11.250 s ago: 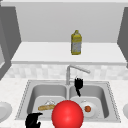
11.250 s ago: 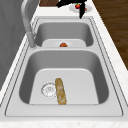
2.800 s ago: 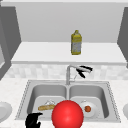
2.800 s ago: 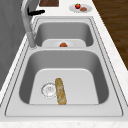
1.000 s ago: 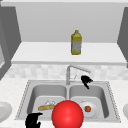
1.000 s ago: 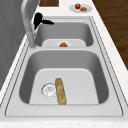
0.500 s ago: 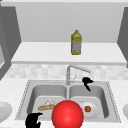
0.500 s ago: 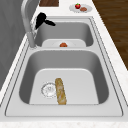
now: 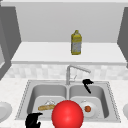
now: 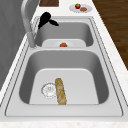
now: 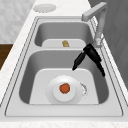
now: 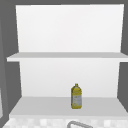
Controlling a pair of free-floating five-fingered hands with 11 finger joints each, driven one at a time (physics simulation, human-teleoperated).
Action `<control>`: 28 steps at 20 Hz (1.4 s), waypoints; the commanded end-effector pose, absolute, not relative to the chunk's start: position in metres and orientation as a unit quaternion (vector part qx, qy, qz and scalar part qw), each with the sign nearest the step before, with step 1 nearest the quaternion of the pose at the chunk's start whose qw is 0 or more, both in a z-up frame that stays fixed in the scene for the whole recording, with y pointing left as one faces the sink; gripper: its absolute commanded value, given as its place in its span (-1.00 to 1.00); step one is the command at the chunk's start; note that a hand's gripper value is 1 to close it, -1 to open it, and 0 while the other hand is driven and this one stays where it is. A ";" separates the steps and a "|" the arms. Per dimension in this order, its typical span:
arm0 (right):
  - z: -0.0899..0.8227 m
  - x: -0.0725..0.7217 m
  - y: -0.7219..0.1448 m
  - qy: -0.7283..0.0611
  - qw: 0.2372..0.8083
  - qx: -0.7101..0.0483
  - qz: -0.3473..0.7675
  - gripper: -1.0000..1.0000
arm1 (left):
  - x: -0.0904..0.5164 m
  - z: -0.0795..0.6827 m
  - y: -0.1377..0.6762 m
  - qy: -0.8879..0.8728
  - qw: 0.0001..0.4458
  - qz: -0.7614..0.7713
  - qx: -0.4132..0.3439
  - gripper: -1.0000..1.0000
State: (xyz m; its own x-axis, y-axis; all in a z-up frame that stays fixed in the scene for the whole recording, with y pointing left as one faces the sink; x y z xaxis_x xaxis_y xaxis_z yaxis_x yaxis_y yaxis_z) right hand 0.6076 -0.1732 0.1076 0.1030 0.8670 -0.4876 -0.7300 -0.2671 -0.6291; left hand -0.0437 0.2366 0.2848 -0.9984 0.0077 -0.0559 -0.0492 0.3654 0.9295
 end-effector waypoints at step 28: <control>0.118 0.493 -0.206 -0.313 0.688 -0.238 0.610 -1.00 | -0.044 0.285 0.237 0.826 0.025 0.563 -0.013 0.00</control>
